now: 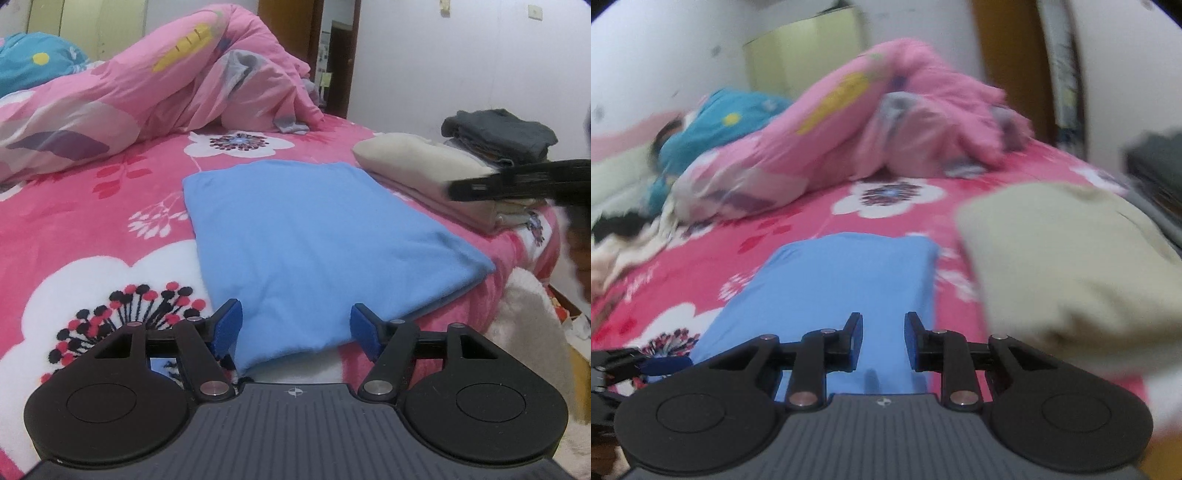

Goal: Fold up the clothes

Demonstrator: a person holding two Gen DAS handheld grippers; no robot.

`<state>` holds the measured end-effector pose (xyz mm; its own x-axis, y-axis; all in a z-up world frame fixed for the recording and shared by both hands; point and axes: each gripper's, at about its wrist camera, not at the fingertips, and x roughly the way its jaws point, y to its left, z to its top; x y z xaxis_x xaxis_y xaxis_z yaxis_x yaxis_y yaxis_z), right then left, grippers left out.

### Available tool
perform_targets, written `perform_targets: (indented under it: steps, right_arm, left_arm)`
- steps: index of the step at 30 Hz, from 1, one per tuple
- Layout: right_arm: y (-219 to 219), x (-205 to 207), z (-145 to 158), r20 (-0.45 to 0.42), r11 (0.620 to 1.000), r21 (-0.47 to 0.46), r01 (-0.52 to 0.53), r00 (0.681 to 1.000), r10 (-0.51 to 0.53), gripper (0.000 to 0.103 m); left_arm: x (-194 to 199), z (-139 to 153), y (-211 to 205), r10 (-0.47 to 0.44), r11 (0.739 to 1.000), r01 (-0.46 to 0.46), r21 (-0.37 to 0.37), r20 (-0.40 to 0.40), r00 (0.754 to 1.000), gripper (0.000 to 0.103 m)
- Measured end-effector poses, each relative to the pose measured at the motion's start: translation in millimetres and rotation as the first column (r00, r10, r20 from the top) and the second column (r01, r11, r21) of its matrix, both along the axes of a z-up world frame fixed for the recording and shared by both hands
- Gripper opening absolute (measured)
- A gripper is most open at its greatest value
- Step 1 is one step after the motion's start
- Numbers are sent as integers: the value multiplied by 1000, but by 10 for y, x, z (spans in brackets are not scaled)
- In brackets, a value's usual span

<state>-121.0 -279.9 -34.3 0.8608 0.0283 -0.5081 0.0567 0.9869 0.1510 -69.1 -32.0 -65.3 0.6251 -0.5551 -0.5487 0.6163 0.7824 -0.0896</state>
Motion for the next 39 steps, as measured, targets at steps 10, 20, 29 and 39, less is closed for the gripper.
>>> perform_targets:
  steps: [10,20,29,39]
  right_arm:
    - [-167,115,-232,-83,994,-82,70,994,-77,11]
    - [185,436,-438,-105,945,-325,-27,994,-8,7]
    - [268,385,-120,-41,922,-385,49,997,-70,6]
    - [264,916,-460,-86,902,-428,62,990,-109,5]
  left_arm:
    - [13,22,29,3,1000,-3,-10,9,1000,65]
    - [37,-4,58,14,1000,-14,-10,6,1000,65]
    - [100,-41,104,17,1000,-17,-19,-11,1000,65]
    - [122,-65,126,22,1000,-22,-16,-20,1000,67]
